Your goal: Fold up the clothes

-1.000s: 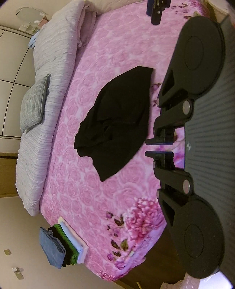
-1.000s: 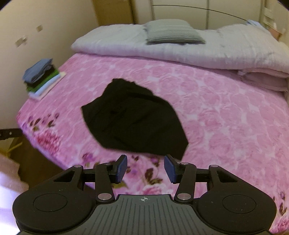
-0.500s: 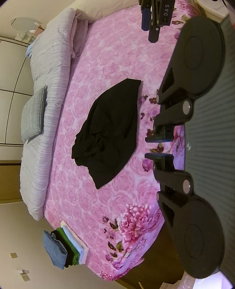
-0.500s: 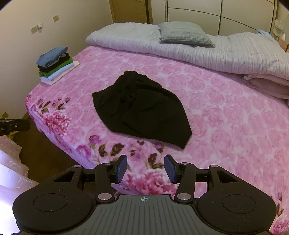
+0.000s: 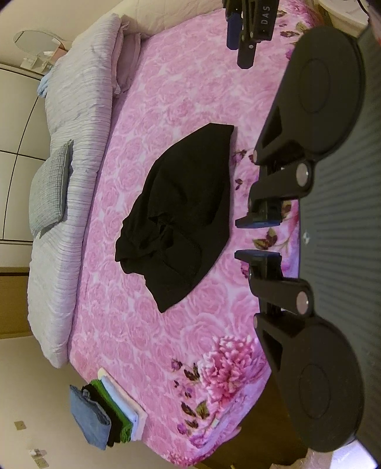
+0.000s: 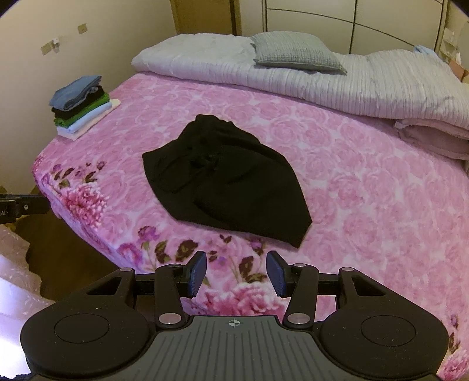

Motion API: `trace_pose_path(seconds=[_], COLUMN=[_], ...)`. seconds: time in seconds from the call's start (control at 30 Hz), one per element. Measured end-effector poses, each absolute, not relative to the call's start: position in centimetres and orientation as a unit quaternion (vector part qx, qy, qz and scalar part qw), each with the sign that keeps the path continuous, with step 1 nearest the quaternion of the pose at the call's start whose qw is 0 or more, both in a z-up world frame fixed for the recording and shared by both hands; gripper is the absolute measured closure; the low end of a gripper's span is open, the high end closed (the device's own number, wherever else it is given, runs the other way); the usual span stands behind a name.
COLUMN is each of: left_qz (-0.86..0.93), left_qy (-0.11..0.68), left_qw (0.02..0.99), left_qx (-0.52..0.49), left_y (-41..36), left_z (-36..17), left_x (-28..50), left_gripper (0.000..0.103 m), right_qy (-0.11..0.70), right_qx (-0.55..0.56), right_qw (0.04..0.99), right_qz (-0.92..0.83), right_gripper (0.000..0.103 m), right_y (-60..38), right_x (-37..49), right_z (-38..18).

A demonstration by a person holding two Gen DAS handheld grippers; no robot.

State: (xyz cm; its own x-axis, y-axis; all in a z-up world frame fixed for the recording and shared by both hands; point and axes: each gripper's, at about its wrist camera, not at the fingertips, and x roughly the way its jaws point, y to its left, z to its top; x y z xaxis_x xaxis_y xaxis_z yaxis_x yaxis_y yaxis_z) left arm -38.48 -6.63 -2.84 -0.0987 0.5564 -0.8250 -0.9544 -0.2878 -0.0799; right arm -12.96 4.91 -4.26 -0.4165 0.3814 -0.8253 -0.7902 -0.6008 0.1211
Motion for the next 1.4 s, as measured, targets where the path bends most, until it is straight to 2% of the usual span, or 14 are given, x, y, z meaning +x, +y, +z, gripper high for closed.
trace_pose_path(seconds=[0.37, 0.67, 0.8, 1.03, 1.4], left_qz=[0.651, 0.593, 0.58, 0.566, 0.602], left_qy=[0.275, 0.304, 0.302, 0.294, 0.169], left_qw=[0.566, 0.582, 0.569, 0.545, 0.465], left_qx=[-0.424, -0.466, -0.499, -0.545, -0.626], left_y=[2.5, 9.2, 9.8, 10.7, 10.9], left_z=[-7.3, -13.0, -17.3, -24.5, -32.2], left_x=[-48.2, -55.9, -57.1, -58.7, -60.6], left_gripper=[0.09, 0.089, 0.089, 0.089, 0.087], right_qy=[0.245, 0.218, 0.2, 0.104, -0.048], right_qx=[-0.39, -0.456, -0.5, -0.543, -0.562], right_qw=[0.405, 0.437, 0.426, 0.378, 0.342], right_qz=[0.79, 0.744, 0.727, 0.743, 0.752], right_gripper=[0.054, 0.054, 0.054, 0.054, 0.054], right_y=[9.6, 10.2, 10.3, 11.7, 13.7], right_x=[-18.8, -25.4, -28.1, -32.7, -36.0], right_z=[-7.0, -13.2, -17.3, -24.2, -33.3])
